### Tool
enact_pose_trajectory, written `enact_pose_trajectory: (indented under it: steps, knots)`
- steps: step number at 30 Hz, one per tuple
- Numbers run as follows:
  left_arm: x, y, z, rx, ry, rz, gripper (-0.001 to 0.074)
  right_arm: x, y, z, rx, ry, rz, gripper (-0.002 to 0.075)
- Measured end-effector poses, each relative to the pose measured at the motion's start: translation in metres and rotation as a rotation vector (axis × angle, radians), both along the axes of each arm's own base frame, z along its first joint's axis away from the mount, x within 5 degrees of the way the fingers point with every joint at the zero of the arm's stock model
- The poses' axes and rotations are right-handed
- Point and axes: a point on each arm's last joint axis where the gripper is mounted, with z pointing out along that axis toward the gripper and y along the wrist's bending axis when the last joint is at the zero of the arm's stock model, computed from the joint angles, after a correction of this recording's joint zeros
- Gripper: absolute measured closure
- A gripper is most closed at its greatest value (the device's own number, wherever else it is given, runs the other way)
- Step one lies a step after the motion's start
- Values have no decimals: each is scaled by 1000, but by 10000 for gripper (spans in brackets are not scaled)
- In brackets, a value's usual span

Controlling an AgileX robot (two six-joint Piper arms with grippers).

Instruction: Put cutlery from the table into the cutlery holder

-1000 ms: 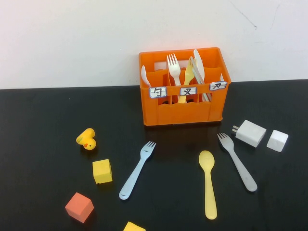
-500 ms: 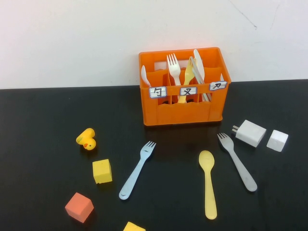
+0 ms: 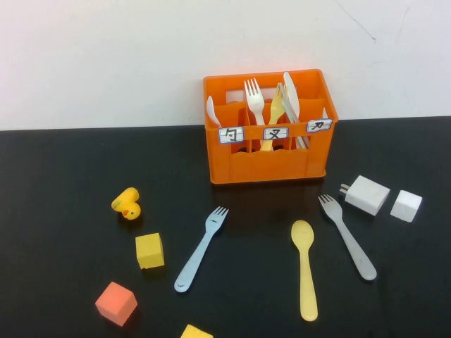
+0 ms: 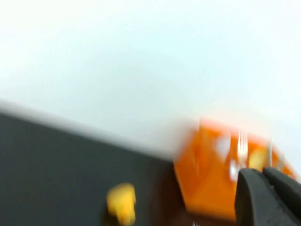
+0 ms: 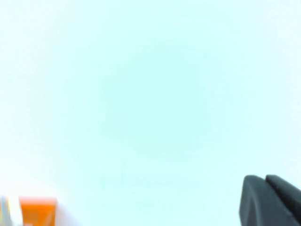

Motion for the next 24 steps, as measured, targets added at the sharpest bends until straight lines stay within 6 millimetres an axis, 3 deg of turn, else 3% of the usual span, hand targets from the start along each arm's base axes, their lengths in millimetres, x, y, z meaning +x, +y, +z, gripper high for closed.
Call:
enact_pose_trajectory:
  steps: [6, 10, 17, 20, 24]
  knots:
    - [47, -21, -20, -71, 366, -189, 736, 11, -2, -25, 31, 400, -19, 728]
    - [79, -39, -28, -102, 537, -380, 736, 24, 7, -39, 7, 605, 86, 728]
    - [150, -56, -32, -198, 656, -530, 736, 38, 25, -43, -150, 660, 304, 728]
    - [178, -65, -33, -184, 689, -546, 736, 41, 28, -46, -166, 678, 351, 728]
    - [207, -92, -40, -63, 766, -572, 736, 47, 31, -49, -165, 723, 380, 728]
